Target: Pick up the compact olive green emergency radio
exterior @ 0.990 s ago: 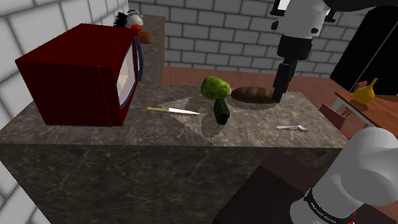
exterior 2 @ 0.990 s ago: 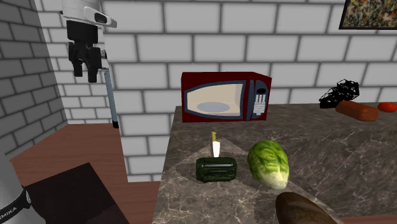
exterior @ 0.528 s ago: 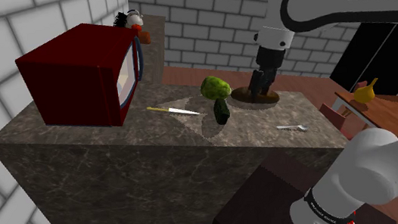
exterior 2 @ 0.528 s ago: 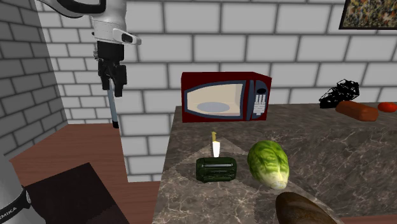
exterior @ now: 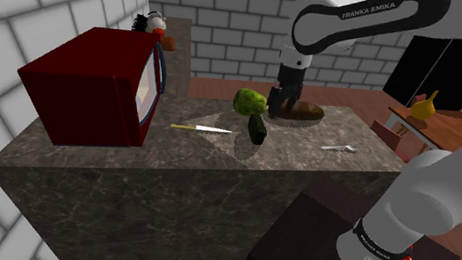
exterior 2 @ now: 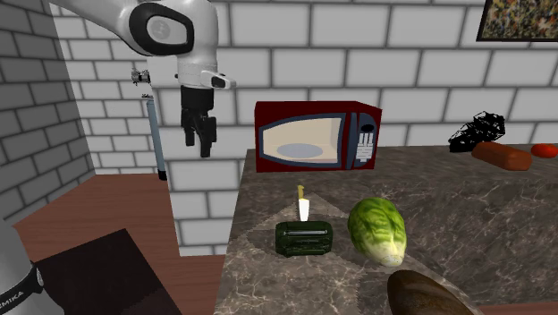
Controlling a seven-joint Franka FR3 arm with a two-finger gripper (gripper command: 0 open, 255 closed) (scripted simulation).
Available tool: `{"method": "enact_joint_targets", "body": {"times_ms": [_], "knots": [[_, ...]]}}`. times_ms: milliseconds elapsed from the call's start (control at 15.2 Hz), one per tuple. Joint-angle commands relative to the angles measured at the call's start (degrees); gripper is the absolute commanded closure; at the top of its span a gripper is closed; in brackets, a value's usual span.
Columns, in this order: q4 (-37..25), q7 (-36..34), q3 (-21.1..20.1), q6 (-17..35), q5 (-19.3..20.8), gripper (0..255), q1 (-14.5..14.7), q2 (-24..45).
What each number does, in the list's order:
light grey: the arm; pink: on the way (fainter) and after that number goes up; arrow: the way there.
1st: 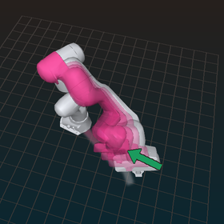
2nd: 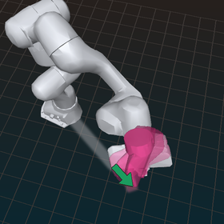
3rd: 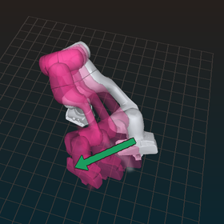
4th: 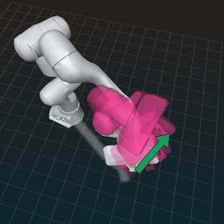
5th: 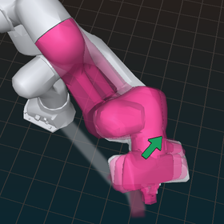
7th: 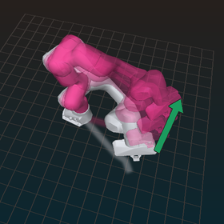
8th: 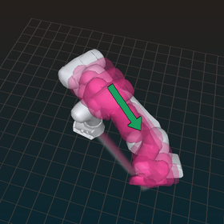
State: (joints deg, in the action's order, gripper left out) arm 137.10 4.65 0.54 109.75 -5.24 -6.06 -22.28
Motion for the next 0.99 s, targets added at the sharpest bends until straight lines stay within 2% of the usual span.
{"method": "enact_joint_targets", "body": {"times_ms": [0,462,924], "knots": [[-1.05,-0.42,0.60,3.10,0.17,0,-0.80,3.80],[-7.34,-1.96,2.69,11.58,-0.08,0,-3.05,17.56],[-16.29,-3.00,4.85,17.24,-1.58,0,-5.25,31.24]]}}
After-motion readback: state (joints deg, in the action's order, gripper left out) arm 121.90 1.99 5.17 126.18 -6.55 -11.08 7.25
